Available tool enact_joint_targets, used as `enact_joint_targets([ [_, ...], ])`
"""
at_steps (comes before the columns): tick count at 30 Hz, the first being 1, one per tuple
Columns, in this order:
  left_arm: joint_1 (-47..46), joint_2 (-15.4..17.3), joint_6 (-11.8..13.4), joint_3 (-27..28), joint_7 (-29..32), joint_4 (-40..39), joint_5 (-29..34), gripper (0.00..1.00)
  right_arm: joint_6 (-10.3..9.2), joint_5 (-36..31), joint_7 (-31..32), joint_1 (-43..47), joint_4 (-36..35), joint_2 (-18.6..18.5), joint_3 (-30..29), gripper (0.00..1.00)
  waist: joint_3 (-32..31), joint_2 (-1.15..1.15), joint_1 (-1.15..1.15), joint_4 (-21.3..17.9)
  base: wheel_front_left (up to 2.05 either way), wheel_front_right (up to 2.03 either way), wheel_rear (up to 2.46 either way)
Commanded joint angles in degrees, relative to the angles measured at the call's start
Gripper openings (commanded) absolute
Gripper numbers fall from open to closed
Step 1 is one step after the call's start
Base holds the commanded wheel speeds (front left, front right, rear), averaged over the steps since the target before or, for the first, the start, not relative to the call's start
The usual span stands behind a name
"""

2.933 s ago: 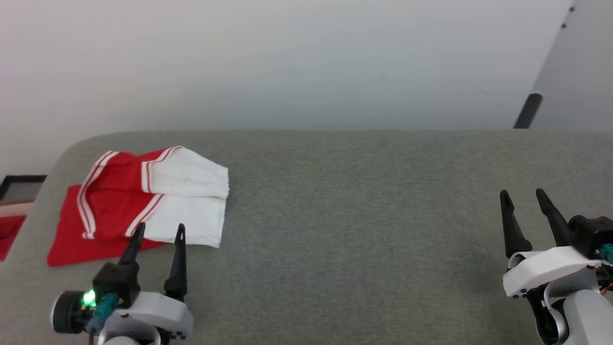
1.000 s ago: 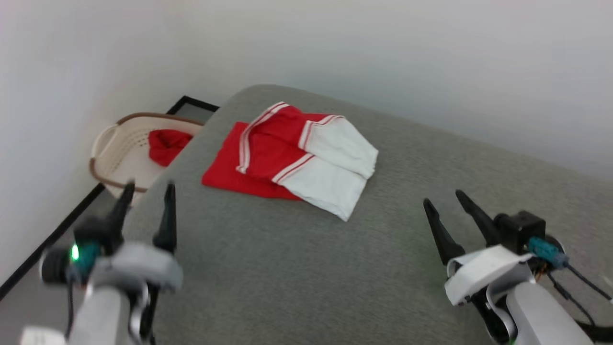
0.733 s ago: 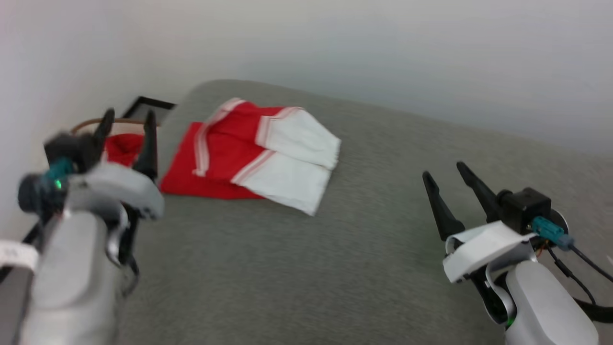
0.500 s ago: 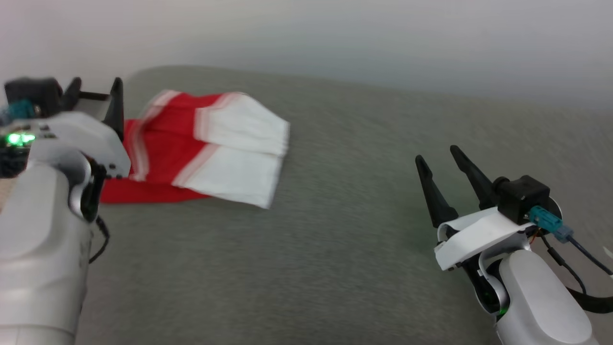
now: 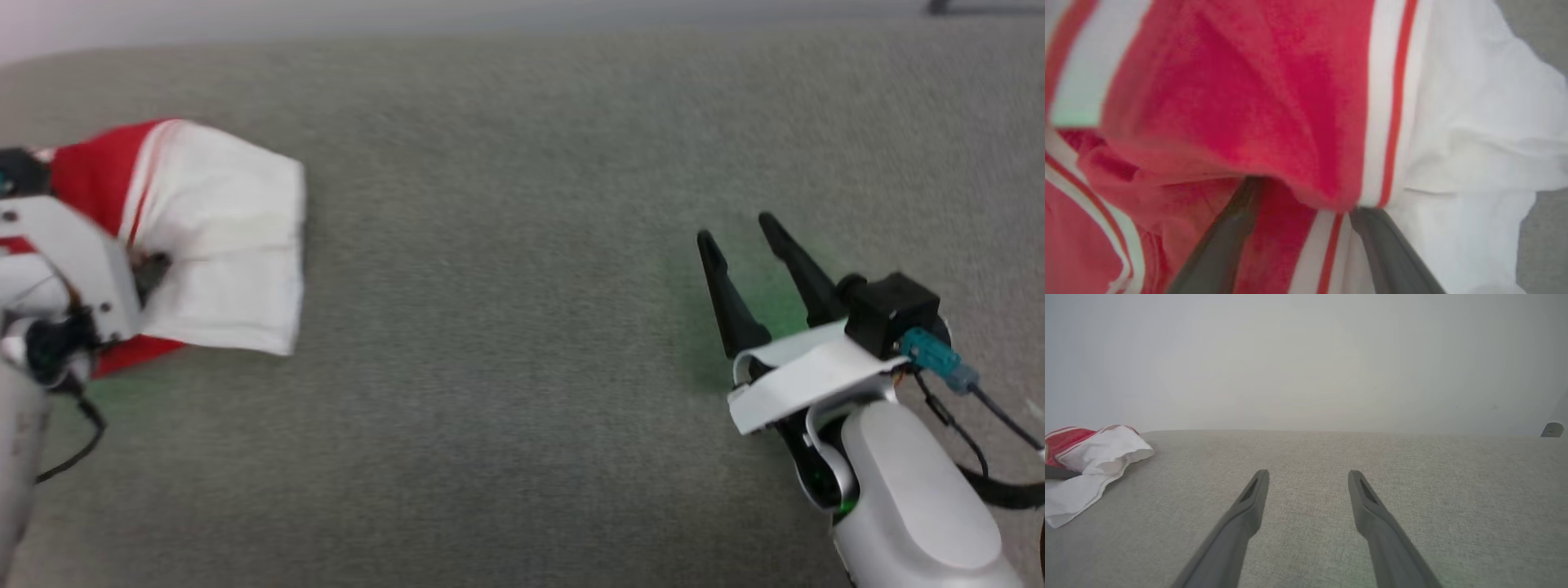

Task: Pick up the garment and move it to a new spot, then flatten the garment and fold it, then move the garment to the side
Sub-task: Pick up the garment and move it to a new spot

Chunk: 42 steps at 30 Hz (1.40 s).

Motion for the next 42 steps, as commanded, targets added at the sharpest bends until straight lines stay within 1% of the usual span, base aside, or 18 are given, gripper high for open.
enact_joint_targets([
  [1,0.16,0.72,0.08,-0.25,0.72,0.94,-0.73,1.0,0.01,-0.84,-0.28,-0.92,-0.42,0.11,0.11,1.0,4.32,0.0,0.0,-3.95,0.0,0.0,0.0],
  [4,0.3,2.03,0.21,-0.97,3.41,5.22,-1.29,1.0,0.0,-1.13,-0.28,-1.64,-1.28,-0.2,0.25,1.0,5.74,0.0,0.0,-4.54,0.0,0.0,0.0],
  [6,0.71,1.86,0.42,-1.01,5.36,8.35,-2.15,1.0,0.01,-1.03,-0.28,-2.08,-1.85,-0.38,0.32,1.0,6.46,0.0,0.0,-4.75,0.0,0.0,0.0],
  [9,1.08,0.2,0.5,-1.06,7.66,11.05,-4.02,1.0,0.0,-1.48,-0.28,-2.36,-2.64,-0.62,0.5,1.0,7.08,0.0,0.0,-4.69,0.0,0.0,0.0],
  [11,1.76,-1.2,0.5,-1.75,9.09,11.45,-5.11,1.0,0.0,-1.85,-0.28,-2.21,-3.07,-0.65,0.87,1.0,7.18,0.0,0.0,-4.48,0.0,0.0,0.0],
  [13,2.57,-2.19,0.49,-2.39,9.24,11.18,-6.13,1.0,0.0,-1.98,-0.28,-2.16,-3.51,-0.64,1.33,1.0,6.99,0.0,0.0,-4.23,0.0,0.0,0.0],
  [14,3.18,-2.64,0.47,-2.74,9.25,10.69,-6.77,0.86,0.0,-2.12,-0.28,-2.13,-3.72,-0.6,1.5,1.0,6.79,0.0,0.0,-4.1,0.0,0.0,0.0],
  [15,3.83,-2.97,0.37,-3.03,9.57,10.25,-7.5,0.48,0.01,-2.2,-0.28,-2.16,-3.87,-0.54,1.67,1.0,6.5,0.0,0.0,-3.98,0.0,0.0,0.0],
  [16,4.47,-3.23,0.23,-3.38,9.64,9.34,-8.3,0.13,0.0,-2.17,-0.28,-2.2,-3.91,-0.47,1.89,1.0,6.14,0.0,0.0,-3.89,0.0,0.0,0.0],
  [17,4.82,-3.31,0.13,-2.98,9.19,9.01,-9.45,0.0,0.01,-2.13,-0.28,-2.18,-3.96,-0.48,2.03,1.0,5.68,0.0,0.0,-3.77,0.0,0.0,0.0],
  [19,5.16,-3.26,0.13,-2.92,8.69,7.49,-11.27,0.0,0.0,-1.9,-0.28,-2.08,-3.91,-0.4,2.28,1.0,4.57,0.0,0.0,-3.56,0.0,0.0,0.0],
  [21,4.82,-2.1,0.06,-2.95,6.19,5.25,-12.44,0.0,0.0,-1.59,-0.28,-1.88,-3.69,-0.38,2.32,1.0,3.35,0.0,0.0,-3.36,0.0,0.0,0.0],
  [22,4.44,-1.96,0.05,-2.63,5.02,4.28,-13.24,0.0,0.0,-1.41,-0.28,-1.69,-3.56,-0.37,2.27,1.0,2.66,0.0,0.0,-3.29,0.0,0.0,0.0],
  [26,3.62,-1.14,-0.27,-4.11,1.14,-1.21,-15.06,0.0,0.0,-0.74,-0.28,0.42,-2.96,-0.09,1.44,1.0,-0.88,0.0,0.0,-2.7,0.0,0.0,0.0],
  [31,2.24,1.43,0.0,-6.13,-2.07,-7.15,-16.8,0.0,0.01,0.15,-0.28,3.05,-2.16,0.35,0.74,1.0,-5.09,0.0,0.0,-1.83,0.0,0.0,0.0],
  [35,1.09,0.22,0.0,-8.05,-3.58,-11.94,-18.5,0.0,0.01,0.52,-0.28,4.81,-2.19,0.9,-0.09,1.0,-7.21,0.0,0.0,-2.09,0.0,0.0,0.0],
  [39,-0.34,-0.89,0.0,-10.01,-3.33,-16.6,-19.33,0.0,0.01,0.82,-0.28,5.97,-2.73,1.36,-1.0,1.0,-8.08,0.0,0.0,-3.41,0.0,0.0,0.0],
  [42,-1.3,-3.39,0.23,-11.57,-2.82,-18.39,-18.94,0.0,0.01,1.05,-0.28,6.61,-3.21,1.75,-1.76,1.0,-8.39,0.0,0.0,-4.98,0.0,0.0,0.0],
])
